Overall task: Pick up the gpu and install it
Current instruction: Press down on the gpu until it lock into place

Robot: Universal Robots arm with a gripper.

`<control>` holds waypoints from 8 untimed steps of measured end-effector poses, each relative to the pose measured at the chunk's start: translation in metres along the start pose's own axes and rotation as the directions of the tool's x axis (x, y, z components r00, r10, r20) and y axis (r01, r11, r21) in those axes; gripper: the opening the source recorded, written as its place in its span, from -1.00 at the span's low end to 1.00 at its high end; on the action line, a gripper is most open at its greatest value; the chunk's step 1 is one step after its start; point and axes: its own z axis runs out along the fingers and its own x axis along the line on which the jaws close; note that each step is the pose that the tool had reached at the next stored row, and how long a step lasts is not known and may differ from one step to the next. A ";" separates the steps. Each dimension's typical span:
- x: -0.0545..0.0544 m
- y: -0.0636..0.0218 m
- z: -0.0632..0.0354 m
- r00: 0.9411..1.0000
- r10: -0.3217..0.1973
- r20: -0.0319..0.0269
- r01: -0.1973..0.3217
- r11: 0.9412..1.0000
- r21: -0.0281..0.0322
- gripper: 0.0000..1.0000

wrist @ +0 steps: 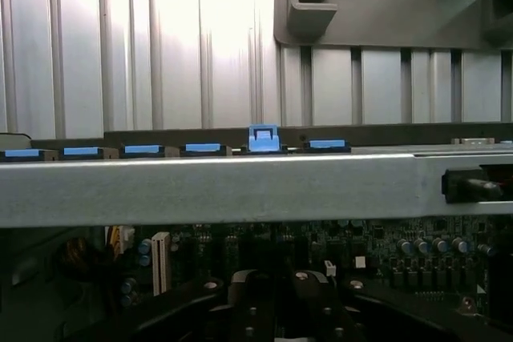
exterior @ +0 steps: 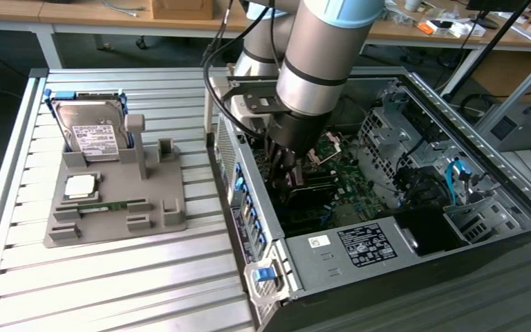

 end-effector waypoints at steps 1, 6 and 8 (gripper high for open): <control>0.000 0.0000 -0.0006 1.000 0.000 0.001 0.000 1.000 0.000 -0.79; 0.000 -0.0031 -0.0016 1.000 0.000 0.000 0.000 1.000 0.000 -0.79; 0.000 -0.0098 -0.0019 1.000 0.000 0.001 0.000 1.000 -0.004 -0.79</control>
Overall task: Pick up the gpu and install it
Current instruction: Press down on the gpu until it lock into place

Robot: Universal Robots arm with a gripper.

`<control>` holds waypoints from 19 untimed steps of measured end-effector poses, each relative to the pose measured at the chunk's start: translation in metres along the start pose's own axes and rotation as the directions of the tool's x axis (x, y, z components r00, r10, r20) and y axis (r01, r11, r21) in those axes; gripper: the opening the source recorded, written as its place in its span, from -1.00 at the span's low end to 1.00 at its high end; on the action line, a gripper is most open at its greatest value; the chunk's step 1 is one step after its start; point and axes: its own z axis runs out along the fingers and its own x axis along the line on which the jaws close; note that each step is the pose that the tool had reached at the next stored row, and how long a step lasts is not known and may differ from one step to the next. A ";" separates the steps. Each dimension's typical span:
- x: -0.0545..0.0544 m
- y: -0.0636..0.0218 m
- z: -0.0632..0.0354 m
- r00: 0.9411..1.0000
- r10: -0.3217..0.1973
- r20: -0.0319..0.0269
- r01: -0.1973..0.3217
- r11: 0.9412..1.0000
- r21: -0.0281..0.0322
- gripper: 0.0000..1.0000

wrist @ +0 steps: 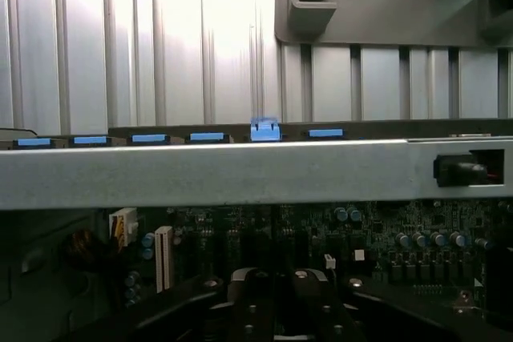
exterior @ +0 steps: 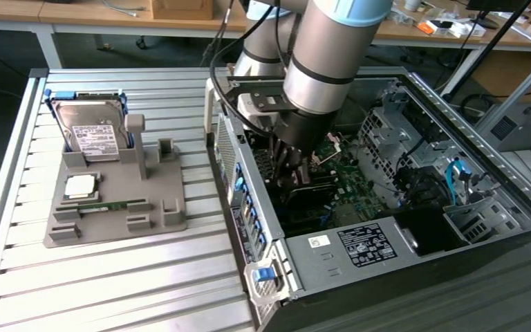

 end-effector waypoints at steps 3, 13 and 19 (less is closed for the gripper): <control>0.000 -0.0135 -0.0006 1.000 0.000 0.001 0.000 1.000 -0.009 -0.79; -0.001 -0.0683 -0.0026 1.000 -0.001 0.000 0.001 0.999 -0.042 -0.79; -0.001 -0.0980 -0.0041 1.000 -0.001 0.000 0.001 0.998 -0.057 -0.79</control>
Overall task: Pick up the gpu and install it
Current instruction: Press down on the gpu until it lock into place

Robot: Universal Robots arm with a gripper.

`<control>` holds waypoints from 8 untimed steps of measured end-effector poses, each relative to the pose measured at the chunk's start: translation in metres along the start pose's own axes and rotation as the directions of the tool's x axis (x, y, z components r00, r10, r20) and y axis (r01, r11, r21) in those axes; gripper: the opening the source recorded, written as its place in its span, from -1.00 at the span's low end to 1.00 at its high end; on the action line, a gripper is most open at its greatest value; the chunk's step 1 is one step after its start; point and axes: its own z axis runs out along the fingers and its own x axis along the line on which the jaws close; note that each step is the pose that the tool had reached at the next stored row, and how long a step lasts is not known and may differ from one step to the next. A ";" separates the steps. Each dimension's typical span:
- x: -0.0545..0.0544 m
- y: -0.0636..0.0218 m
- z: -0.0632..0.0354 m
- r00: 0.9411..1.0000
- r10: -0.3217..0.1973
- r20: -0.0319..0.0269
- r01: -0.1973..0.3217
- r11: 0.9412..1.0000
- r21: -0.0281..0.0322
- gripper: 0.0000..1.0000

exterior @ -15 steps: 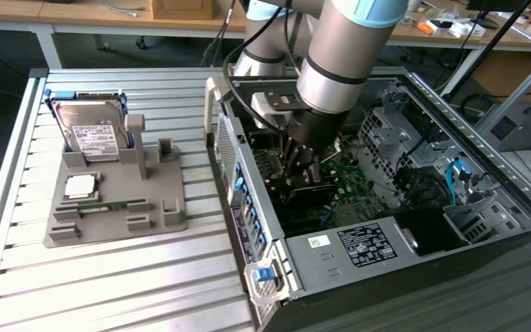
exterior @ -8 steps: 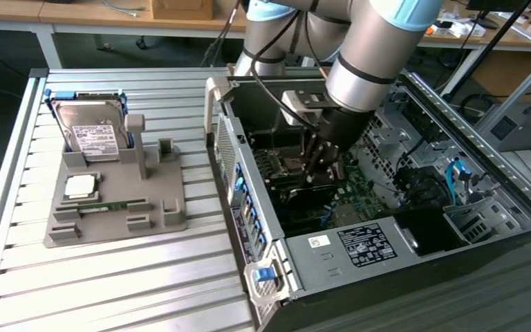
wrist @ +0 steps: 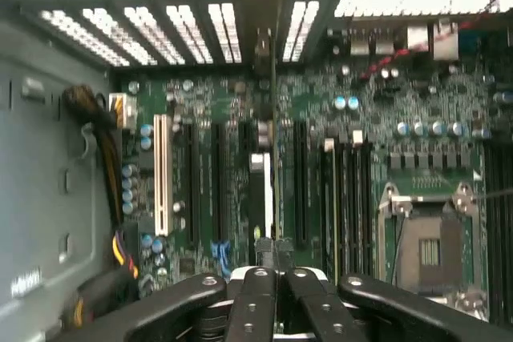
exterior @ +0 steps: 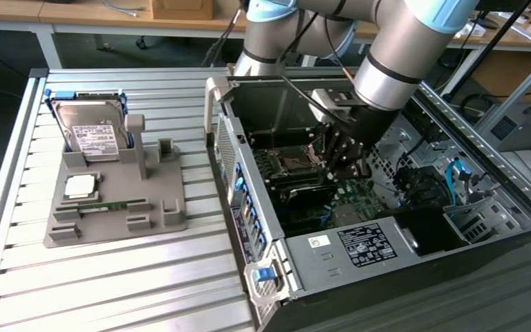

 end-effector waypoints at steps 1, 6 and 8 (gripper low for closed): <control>0.000 -0.0045 -0.0004 1.000 0.000 0.000 0.000 1.000 -0.002 -0.79; -0.001 -0.0337 -0.0034 1.000 0.000 0.000 0.000 1.000 -0.016 -0.79; -0.001 -0.0433 -0.0044 1.000 -0.001 0.000 0.001 1.000 -0.019 -0.79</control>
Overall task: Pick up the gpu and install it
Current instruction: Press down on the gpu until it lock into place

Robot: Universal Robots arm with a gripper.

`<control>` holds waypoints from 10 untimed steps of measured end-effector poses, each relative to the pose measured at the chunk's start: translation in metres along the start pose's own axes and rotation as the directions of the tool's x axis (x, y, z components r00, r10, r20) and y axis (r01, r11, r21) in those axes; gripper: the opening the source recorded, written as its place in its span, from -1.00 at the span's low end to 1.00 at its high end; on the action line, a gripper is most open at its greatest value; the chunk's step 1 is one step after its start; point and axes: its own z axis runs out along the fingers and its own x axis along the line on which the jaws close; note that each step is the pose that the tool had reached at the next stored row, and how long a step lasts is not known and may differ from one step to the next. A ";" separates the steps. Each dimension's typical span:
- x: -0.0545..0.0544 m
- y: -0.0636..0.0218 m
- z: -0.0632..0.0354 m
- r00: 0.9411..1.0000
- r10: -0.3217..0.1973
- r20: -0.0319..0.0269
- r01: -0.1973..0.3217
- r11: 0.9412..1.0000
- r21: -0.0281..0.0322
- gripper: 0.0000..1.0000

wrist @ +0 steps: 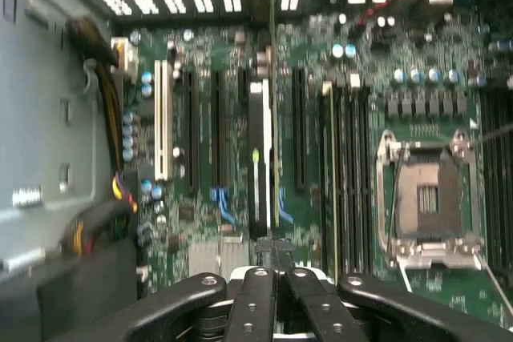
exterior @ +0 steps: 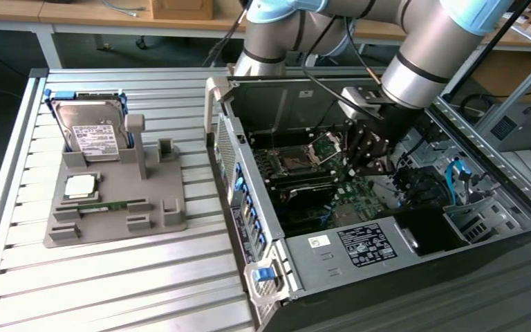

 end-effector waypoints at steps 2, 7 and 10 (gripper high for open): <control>0.000 -0.0104 -0.0012 1.000 0.000 0.000 0.000 1.000 -0.004 -0.79; 0.000 -0.0157 -0.0019 1.000 0.000 0.000 0.000 1.000 -0.006 -0.79; 0.000 -0.0157 -0.0019 1.000 0.000 0.000 0.000 1.000 -0.006 -0.79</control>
